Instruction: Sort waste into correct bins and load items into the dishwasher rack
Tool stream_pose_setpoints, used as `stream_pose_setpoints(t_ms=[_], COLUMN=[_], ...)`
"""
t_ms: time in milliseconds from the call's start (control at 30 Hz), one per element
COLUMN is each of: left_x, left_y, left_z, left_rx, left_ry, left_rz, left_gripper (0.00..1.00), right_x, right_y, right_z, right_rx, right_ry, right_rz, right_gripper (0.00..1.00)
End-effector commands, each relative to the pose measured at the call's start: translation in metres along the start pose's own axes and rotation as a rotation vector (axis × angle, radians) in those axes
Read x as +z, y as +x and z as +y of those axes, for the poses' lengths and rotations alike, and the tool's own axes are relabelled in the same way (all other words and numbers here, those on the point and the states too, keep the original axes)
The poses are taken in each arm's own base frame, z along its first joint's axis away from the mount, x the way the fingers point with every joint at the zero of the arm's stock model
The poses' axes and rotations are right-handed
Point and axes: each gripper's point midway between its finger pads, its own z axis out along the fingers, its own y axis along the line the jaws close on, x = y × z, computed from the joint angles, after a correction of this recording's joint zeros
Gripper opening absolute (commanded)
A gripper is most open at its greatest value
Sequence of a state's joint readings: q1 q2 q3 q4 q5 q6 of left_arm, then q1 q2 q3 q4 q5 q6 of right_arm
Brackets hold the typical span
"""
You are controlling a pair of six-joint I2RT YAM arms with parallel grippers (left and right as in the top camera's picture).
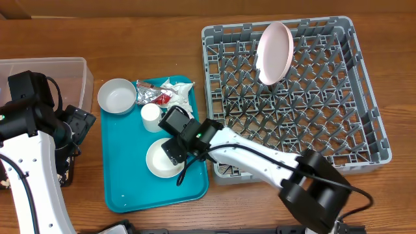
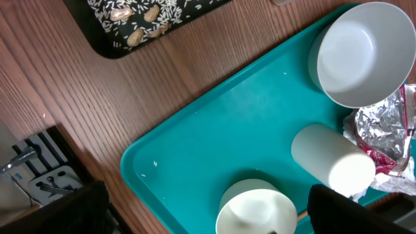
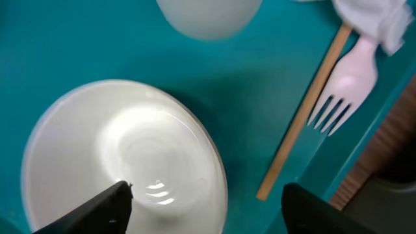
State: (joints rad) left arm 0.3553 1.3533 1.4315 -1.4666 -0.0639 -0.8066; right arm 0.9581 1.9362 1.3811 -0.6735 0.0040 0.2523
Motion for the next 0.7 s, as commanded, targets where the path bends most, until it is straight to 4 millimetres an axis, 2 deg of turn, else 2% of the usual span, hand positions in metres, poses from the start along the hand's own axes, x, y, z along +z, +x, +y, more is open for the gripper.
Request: stream_pose_setpoints(t_ms=[0,133,233,367,667], left_x=[-0.001,-0.001,-0.001,-0.001,-0.001], left_y=[-0.002,-0.002,-0.003,-0.002,-0.002], left_z=[-0.002,-0.002,-0.002,-0.002,-0.002], left_rx=[-0.017,-0.017,-0.017,-0.017,-0.017], left_ry=[0.006,0.006,0.006,0.006,0.006], left_rz=[-0.003,-0.003,-0.003,-0.003,-0.003], left_gripper=[1.0,1.0,1.0,1.0,1.0], right_x=[0.015,0.019,0.021,0.022,0.032], right_y=[0.011,0.014,0.014,0.015,0.023], right_z=[0.0,0.0,0.0,0.0,0.002], right_rx=[0.018,0.019,0.019,0.019,0.036], right_ry=[0.003,-0.001,0.0,0.001,-0.015], right_rz=[0.042,0.054,0.056,0.059,0.095], right_gripper=[0.74,0.68,0.6,0.41,0.43])
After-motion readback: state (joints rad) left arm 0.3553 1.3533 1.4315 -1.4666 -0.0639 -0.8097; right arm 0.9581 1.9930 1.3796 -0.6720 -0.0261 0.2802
